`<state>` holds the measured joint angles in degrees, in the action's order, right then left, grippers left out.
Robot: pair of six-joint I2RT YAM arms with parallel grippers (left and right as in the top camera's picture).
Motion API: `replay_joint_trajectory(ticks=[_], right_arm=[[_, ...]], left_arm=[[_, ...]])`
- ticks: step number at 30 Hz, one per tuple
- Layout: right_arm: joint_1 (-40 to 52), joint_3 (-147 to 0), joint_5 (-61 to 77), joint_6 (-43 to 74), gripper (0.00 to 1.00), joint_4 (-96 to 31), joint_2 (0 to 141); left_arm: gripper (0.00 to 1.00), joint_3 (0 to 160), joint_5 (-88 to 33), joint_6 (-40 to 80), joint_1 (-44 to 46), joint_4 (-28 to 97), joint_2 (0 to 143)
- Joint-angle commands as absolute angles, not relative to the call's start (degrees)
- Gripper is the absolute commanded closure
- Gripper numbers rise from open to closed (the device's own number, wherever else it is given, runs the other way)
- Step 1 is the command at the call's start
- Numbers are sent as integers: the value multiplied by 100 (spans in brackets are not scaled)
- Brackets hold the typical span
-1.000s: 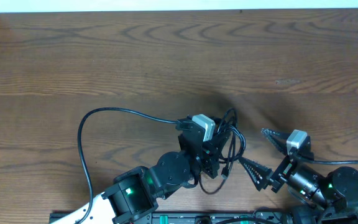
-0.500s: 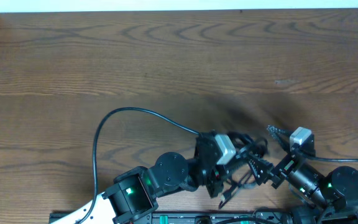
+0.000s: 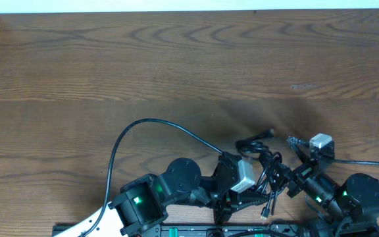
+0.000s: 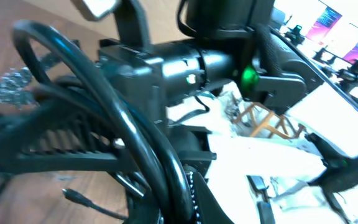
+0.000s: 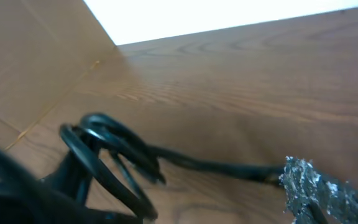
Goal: Untangle cables
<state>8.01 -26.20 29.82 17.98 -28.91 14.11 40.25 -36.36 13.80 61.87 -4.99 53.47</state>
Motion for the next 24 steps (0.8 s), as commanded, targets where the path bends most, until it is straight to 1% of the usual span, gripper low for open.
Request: replay_joint_trajectory(ticks=[1,9,17,24], right_arm=[[755,-2655,2040,2102,1,-2910,1400],[755,-2655,1789,2099,1,-3159,1400],[755,-2655,1787,2016,1,-3264,1400],[755,-2655,1481,1922,1,-3468,1400]], left_arm=[[93,4152,-4609,1275,6257,-539,5273],[92,4152,-4578,1269,6254,-705,5256],[93,4152,-3627,1271,6254,-1505,5083],[92,4152,-3485,1269,6254,-2464,4921]])
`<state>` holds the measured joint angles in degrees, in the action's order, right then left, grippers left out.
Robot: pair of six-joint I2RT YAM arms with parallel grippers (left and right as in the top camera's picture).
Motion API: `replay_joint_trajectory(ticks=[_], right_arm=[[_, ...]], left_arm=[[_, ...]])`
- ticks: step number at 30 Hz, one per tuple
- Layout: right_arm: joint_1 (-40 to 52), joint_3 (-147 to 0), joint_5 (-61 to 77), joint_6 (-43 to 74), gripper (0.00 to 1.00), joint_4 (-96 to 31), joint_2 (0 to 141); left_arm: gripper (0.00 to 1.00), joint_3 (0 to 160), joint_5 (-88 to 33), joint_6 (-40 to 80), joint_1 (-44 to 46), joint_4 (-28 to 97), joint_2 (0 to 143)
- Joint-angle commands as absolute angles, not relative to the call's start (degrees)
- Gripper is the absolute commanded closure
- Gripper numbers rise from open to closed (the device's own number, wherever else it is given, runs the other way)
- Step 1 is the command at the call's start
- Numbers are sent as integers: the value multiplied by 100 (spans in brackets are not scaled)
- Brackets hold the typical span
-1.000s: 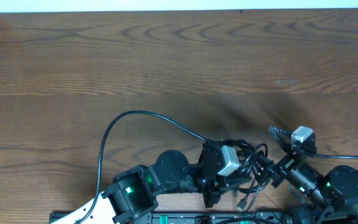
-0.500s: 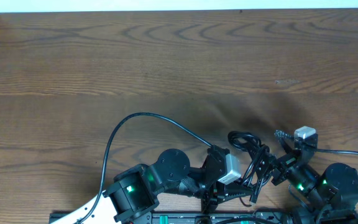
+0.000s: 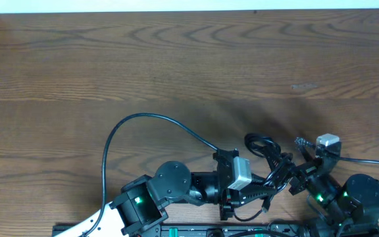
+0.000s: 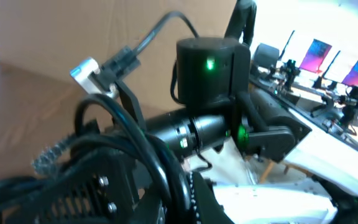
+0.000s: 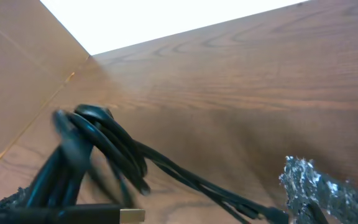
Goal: Untangle cables
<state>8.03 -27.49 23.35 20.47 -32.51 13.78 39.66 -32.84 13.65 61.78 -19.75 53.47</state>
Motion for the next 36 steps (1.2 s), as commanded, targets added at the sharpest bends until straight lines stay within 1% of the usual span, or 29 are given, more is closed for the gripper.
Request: replay_joint_trajectory(ticks=[1,19,24,27,30,36], right_arm=[[755,-2655,1411,1925,1,-3509,1400],[755,-2655,1210,1925,1,-3686,1400],[755,-2655,1881,1754,1,-3516,1400],[755,-2657,2829,1197,1,-3201,1400],[755,-2657,3422,1059,1,-2956,1400],[755,-2718,3824,1160,1,-2694,1400]], left_arm=[[93,4152,-3483,1269,6254,-2554,4915],[93,4152,-3485,1273,5627,-3369,4884],[93,4152,-3485,1273,5561,-3323,4888],[93,4152,-3483,1271,5561,-3236,4897],[93,4152,-3474,1269,5561,-3105,4897],[92,4152,-2735,1267,5561,-2460,4895]])
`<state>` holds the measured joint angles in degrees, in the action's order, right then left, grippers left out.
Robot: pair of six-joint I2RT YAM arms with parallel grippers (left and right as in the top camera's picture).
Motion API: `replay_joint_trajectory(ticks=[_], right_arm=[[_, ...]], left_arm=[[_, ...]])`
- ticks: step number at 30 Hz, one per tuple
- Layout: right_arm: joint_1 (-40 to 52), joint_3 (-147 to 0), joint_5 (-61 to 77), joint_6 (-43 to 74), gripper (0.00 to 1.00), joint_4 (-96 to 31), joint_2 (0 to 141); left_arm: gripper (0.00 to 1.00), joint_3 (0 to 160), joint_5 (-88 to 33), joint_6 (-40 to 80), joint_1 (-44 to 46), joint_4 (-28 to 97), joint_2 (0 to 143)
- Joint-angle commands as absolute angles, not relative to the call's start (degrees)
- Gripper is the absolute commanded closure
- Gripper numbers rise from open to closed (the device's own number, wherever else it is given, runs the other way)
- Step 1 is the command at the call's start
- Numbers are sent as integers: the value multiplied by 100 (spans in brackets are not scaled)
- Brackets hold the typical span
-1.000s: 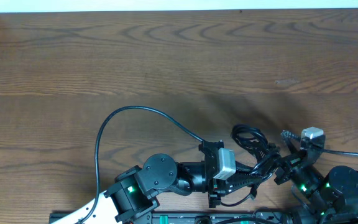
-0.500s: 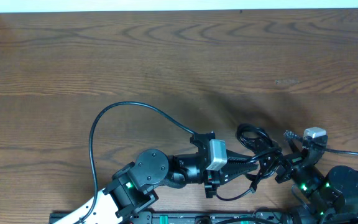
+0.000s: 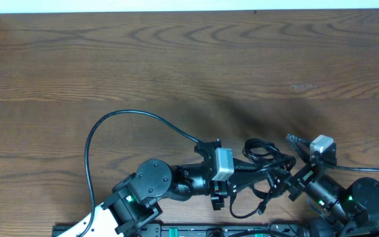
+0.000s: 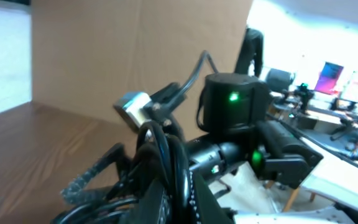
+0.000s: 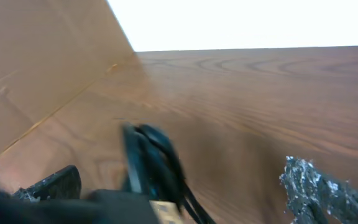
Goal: Untangle cables
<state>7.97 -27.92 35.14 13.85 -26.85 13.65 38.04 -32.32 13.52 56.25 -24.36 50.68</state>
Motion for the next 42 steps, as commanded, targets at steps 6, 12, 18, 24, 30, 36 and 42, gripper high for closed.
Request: replay_joint_trajectory(ticks=[6,12,18,24,30,36,42], right_arm=[[755,-3020,3741,1476,1,-2567,1400],[755,-3433,3551,1431,1,-2694,1400],[755,-3972,2993,904,1,-3481,1404],[755,-4327,2941,-202,3,-4104,1417],[755,-4355,3511,-987,3,-4418,1417],[755,-4355,3557,-1037,3,-4528,1417],[755,-4355,4101,-1033,4,-4528,1417]], left_arm=[[92,4152,-1806,1269,5424,-1925,4895],[93,4154,-2222,1673,4742,-1809,4895],[92,4154,-3868,2182,3822,-1782,4910],[92,4154,-5457,2689,3374,-1940,5087],[92,4154,-6399,2954,3382,-1946,5170],[92,4154,-7063,3052,3382,-2067,5170],[93,4154,-7043,3074,3559,-2069,5172]])
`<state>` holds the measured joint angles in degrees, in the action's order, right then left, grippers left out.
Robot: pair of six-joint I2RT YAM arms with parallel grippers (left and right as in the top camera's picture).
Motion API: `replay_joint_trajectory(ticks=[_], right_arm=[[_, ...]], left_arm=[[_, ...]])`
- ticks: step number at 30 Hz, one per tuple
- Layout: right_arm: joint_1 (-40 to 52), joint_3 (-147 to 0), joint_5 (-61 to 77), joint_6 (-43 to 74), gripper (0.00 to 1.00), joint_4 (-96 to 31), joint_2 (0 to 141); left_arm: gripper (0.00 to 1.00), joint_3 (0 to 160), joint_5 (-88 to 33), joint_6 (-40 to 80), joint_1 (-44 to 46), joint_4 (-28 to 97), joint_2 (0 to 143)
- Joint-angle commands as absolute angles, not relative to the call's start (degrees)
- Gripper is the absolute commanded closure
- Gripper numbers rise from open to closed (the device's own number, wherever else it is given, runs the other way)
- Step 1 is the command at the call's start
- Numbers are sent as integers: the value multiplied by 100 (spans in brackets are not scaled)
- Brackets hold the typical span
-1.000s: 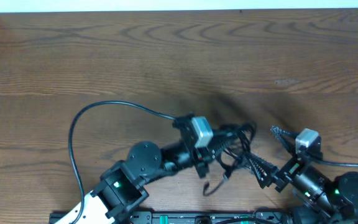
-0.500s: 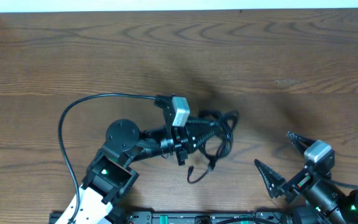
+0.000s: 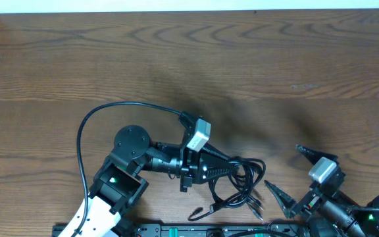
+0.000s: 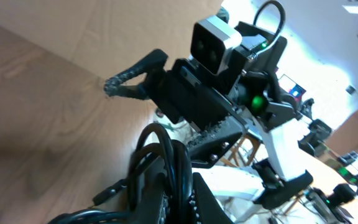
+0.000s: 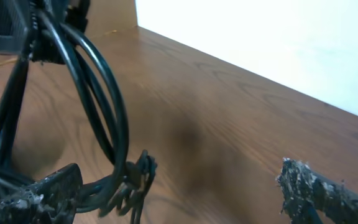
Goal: Untangle cables
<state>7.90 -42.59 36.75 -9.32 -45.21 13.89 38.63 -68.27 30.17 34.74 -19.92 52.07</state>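
A black cable bundle [image 3: 243, 179] hangs in loops from my left gripper [image 3: 232, 168], which is shut on it just right of the table's near middle. Loose plug ends [image 3: 199, 212] trail toward the front edge. In the left wrist view the cables [image 4: 166, 152] run up between the fingers of the left gripper [image 4: 178, 193]. My right gripper [image 3: 293, 172] stands open at the front right, apart from the bundle. In the right wrist view the loops [image 5: 107, 106] hang at the left, beyond the right gripper [image 5: 176, 198], with nothing between its foil-covered fingertips [image 5: 312, 191].
The left wrist camera's own black lead [image 3: 104, 115] arcs over the wooden table [image 3: 189, 59]. A cardboard wall stands at the far left. The arm bases' rail [image 3: 209, 230] lies along the front edge.
My left gripper has moved left with the bundle in it. The bundle, which lay against the right gripper, now hangs clear of it. The right gripper has moved back toward the front right corner, open.
The tangle sat between both grippers at the front right, the left shut on it and the right's open fingers around it. At each later moment the left gripper stood further left with the bundle. Now the bundle is free of the right gripper.
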Motion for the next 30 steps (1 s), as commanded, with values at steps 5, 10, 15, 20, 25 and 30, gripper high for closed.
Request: replay_joint_trajectory(ticks=[5,10,15,20,25,30], right_arm=[[755,-4355,4252,-1035,2,-4523,1417],[755,-4348,4150,-1037,1,-4504,1417],[755,-4346,3717,-1037,1,-4473,1417],[755,-4333,2217,-969,1,-4576,1417],[755,-4333,1070,-414,1,-4646,1417],[755,-4333,904,-274,1,-4801,1417]], left_arm=[[93,4154,-6965,3074,3763,-2239,5194],[92,4154,-6965,3074,3935,-2418,5262],[93,4154,-6969,3079,4174,-2543,5393],[93,4154,-6967,3079,4519,-2674,5422],[92,4154,-6971,3076,4939,-2799,5422],[92,4154,-6973,3076,5269,-2801,5422]])
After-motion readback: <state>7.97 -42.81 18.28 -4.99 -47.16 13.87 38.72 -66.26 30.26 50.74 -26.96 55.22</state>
